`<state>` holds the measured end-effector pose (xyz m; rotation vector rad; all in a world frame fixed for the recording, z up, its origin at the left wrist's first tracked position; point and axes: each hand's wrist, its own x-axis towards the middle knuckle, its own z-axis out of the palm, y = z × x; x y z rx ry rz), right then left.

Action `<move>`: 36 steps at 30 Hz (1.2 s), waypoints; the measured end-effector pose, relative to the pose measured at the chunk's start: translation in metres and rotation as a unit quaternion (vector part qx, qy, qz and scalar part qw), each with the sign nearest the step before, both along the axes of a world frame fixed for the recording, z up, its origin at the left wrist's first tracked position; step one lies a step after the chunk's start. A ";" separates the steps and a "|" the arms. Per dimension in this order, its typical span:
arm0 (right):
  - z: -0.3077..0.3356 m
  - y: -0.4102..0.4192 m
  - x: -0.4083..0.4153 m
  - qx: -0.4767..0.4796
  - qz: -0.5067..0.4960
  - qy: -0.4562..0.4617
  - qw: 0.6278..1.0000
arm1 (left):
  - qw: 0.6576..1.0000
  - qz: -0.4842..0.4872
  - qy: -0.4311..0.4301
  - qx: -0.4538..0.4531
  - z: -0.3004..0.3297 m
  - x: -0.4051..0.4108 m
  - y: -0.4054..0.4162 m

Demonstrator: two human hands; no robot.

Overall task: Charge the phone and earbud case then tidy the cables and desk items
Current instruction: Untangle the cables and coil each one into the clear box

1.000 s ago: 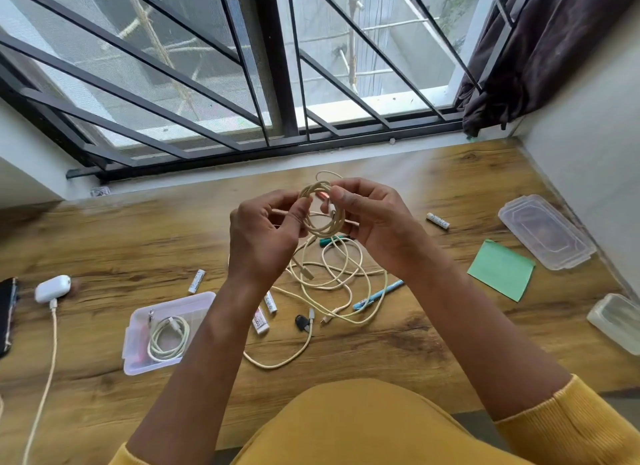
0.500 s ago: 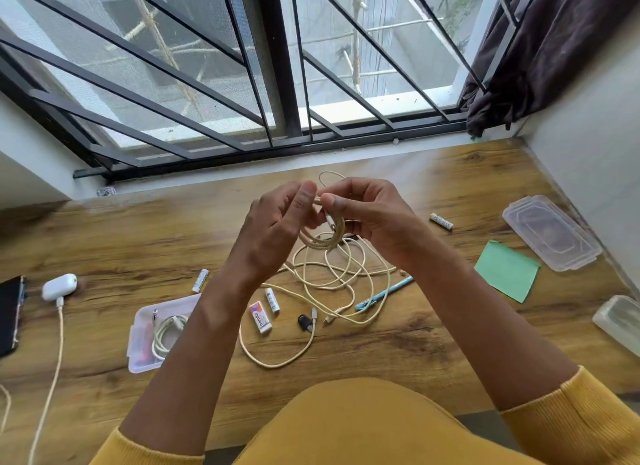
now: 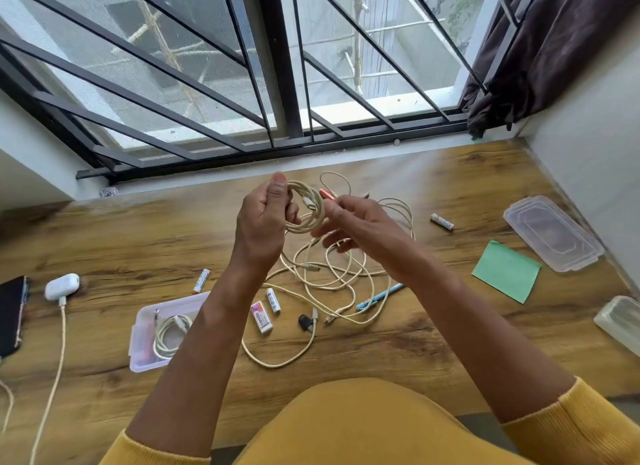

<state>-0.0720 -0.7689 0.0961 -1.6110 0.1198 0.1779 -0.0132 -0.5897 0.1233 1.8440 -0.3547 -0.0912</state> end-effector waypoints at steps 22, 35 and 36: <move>-0.015 0.037 -0.008 0.351 -0.041 0.086 0.932 | 0.970 0.130 0.081 -0.190 -0.009 -0.022 0.023; -0.008 0.095 -0.002 0.124 -0.060 -0.035 0.990 | 0.956 0.126 0.148 -0.219 -0.006 -0.028 0.062; -0.009 0.101 -0.002 0.070 -0.042 -0.053 0.995 | 0.956 0.125 0.147 -0.220 -0.007 -0.028 0.065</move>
